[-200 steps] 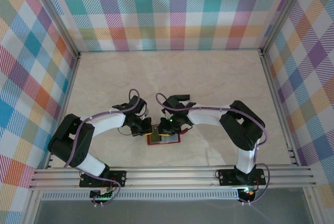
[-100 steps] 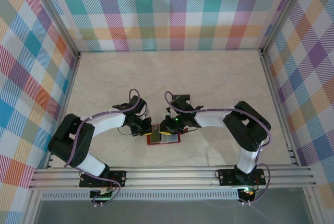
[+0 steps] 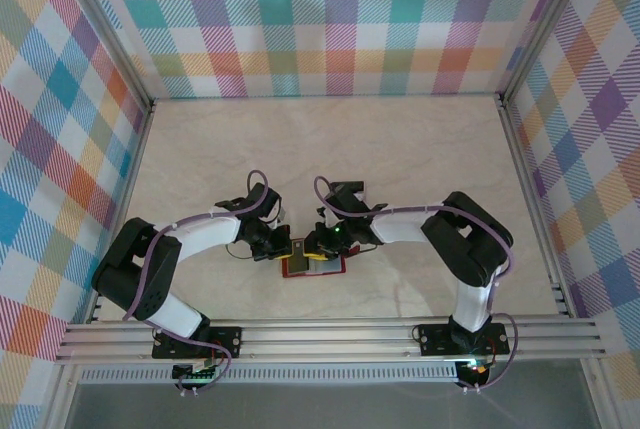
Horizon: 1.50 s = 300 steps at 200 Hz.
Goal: Take the credit cards out of the card holder
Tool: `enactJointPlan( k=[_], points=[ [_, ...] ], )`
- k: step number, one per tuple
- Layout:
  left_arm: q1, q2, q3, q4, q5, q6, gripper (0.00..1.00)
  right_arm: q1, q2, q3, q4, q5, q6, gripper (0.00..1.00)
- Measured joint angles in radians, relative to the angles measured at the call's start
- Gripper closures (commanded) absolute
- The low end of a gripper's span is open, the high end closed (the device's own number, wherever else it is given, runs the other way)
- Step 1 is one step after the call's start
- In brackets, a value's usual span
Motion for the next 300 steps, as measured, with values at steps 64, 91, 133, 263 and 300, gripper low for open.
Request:
enactJointPlan(
  k=[64,91,133,263,300],
  points=[
    [0.0,0.0,0.002,-0.007,-0.004,0.0,1.0,-0.005,0.0,-0.065,0.134,-0.027,0.077,0.9],
    [0.0,0.0,0.004,-0.011,-0.007,0.0,1.0,-0.004,0.0,-0.081,0.17,-0.028,0.096,0.84],
    [0.0,0.0,0.004,-0.012,-0.007,0.0,1.0,-0.005,-0.001,-0.095,0.197,-0.025,0.115,0.87],
    [0.0,0.0,0.005,-0.014,-0.008,0.007,1.0,-0.005,-0.031,-0.138,0.253,-0.005,0.157,0.89],
    [0.0,0.0,0.006,-0.015,-0.008,0.007,1.0,-0.005,-0.032,-0.143,0.27,-0.012,0.16,0.89]
  ],
)
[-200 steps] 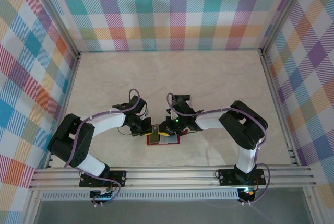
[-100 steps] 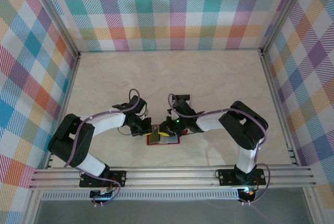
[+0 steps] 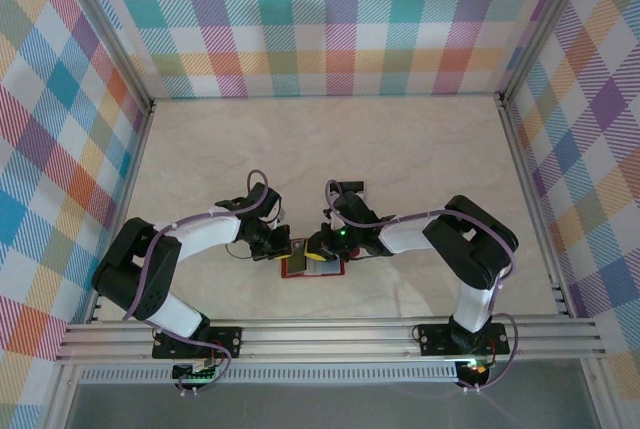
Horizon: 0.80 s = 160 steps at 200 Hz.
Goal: Take the credit cards out of the card holder
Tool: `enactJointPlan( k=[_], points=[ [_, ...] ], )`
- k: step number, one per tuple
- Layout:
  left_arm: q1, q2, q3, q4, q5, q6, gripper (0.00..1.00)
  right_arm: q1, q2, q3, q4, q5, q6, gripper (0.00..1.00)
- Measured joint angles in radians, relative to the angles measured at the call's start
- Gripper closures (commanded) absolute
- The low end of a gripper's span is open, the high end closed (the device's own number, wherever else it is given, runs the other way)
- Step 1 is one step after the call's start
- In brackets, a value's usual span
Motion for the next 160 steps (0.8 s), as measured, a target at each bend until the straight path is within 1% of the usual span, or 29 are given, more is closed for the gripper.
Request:
enactJointPlan(
  k=[67,94,125,141,153,160],
  points=[
    [0.0,0.0,0.001,-0.002,-0.001,0.0,1.0,-0.005,-0.001,0.0,-0.004,-0.004,0.001,0.96],
    [0.0,0.0,0.001,-0.003,-0.007,0.0,0.96,-0.006,-0.034,0.0,-0.066,0.037,-0.022,0.98],
    [0.0,0.0,0.002,-0.012,-0.018,0.001,0.97,-0.015,-0.095,0.001,-0.166,0.082,-0.067,0.99],
    [0.0,0.0,0.004,-0.018,-0.019,0.001,0.97,-0.019,-0.109,0.008,-0.218,0.101,-0.091,0.97],
    [0.0,0.0,0.005,-0.023,-0.02,0.001,0.97,-0.019,-0.111,0.01,-0.24,0.108,-0.107,0.93],
    [0.0,0.0,0.005,-0.024,-0.019,0.001,0.97,-0.019,-0.111,0.011,-0.246,0.108,-0.112,0.89]
  ],
)
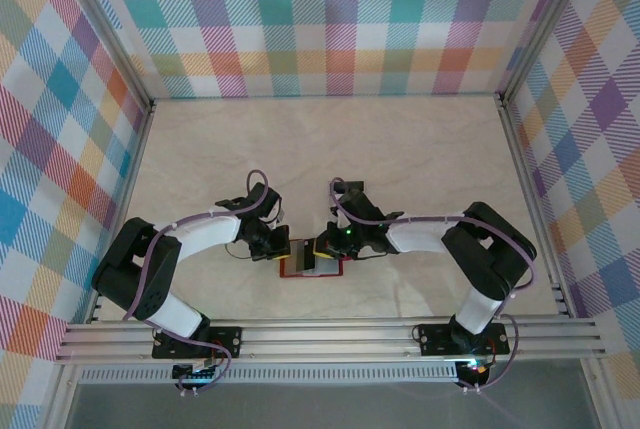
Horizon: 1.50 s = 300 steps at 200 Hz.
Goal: Take the credit cards out of the card holder
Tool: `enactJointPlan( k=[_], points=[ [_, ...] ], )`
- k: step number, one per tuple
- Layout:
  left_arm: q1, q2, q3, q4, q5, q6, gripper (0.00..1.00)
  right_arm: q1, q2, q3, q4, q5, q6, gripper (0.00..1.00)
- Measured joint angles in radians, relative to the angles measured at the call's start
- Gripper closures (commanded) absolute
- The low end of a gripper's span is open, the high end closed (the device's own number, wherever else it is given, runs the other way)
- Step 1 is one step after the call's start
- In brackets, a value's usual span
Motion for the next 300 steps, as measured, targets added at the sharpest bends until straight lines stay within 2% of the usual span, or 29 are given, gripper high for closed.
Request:
enactJointPlan(
  k=[23,64,91,124,161,185,229,269,300],
  points=[
    [0.0,0.0,0.0,0.0,0.0,0.0,0.98,0.0,0.002,0.009,0.003,-0.031,-0.01,0.81],
    [0.0,0.002,0.002,-0.002,0.0,0.0,0.98,0.0,0.027,0.036,0.033,-0.071,-0.014,0.8],
    [0.0,0.002,0.002,-0.002,0.0,0.0,0.98,0.0,0.052,0.044,0.037,-0.08,-0.017,0.87],
    [0.0,0.002,0.002,-0.002,0.0,0.0,0.98,0.0,0.056,0.049,0.03,-0.076,-0.019,0.92],
    [0.0,0.002,0.002,-0.002,0.001,-0.002,0.86,0.0,0.027,0.084,-0.09,-0.032,-0.076,0.94],
    [-0.001,-0.006,0.002,-0.004,0.004,0.0,0.83,0.0,-0.01,0.134,-0.23,0.023,-0.171,0.99],
    [-0.002,-0.04,0.022,-0.029,0.003,0.0,0.78,-0.007,-0.063,0.257,-0.457,0.105,-0.387,0.98],
    [-0.002,-0.079,0.053,-0.043,-0.008,0.002,0.76,-0.021,-0.064,0.421,-0.678,0.172,-0.673,0.98],
    [-0.002,-0.114,0.058,-0.06,-0.035,0.003,0.75,-0.039,-0.035,0.526,-0.804,0.235,-0.957,1.0]
  ],
)
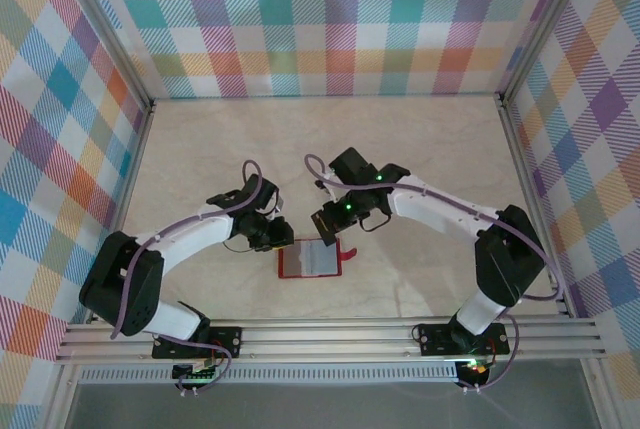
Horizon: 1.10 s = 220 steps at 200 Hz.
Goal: Take the credit cards out of the card holder
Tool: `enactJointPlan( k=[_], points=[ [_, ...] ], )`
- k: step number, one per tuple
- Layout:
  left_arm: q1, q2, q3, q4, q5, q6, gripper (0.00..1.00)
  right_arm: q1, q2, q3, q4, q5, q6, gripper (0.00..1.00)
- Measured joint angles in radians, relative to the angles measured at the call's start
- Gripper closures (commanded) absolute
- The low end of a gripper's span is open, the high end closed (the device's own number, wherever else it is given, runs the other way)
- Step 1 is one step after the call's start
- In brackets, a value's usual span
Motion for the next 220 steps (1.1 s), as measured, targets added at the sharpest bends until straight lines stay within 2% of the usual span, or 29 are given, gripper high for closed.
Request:
enactJointPlan(
  k=[35,73,119,172,220],
  points=[
    [0.0,-0.021,0.002,-0.008,-0.033,0.0,0.75,-0.058,0.051,0.09,-0.118,0.047,-0.284,1.0],
    [0.0,-0.023,0.002,-0.026,-0.056,0.0,0.74,-0.135,0.125,0.285,-0.25,0.076,-0.531,1.0],
    [0.0,-0.023,0.002,-0.026,-0.061,0.002,0.74,-0.151,0.184,0.383,-0.334,0.151,-0.801,1.0],
    [0.0,-0.023,0.002,-0.027,-0.069,0.004,0.74,-0.16,0.309,0.549,-0.396,0.197,-1.022,1.0],
    [0.0,-0.023,0.002,-0.027,-0.07,0.004,0.74,-0.175,0.443,0.697,-0.459,0.23,-1.11,1.0]
  ],
)
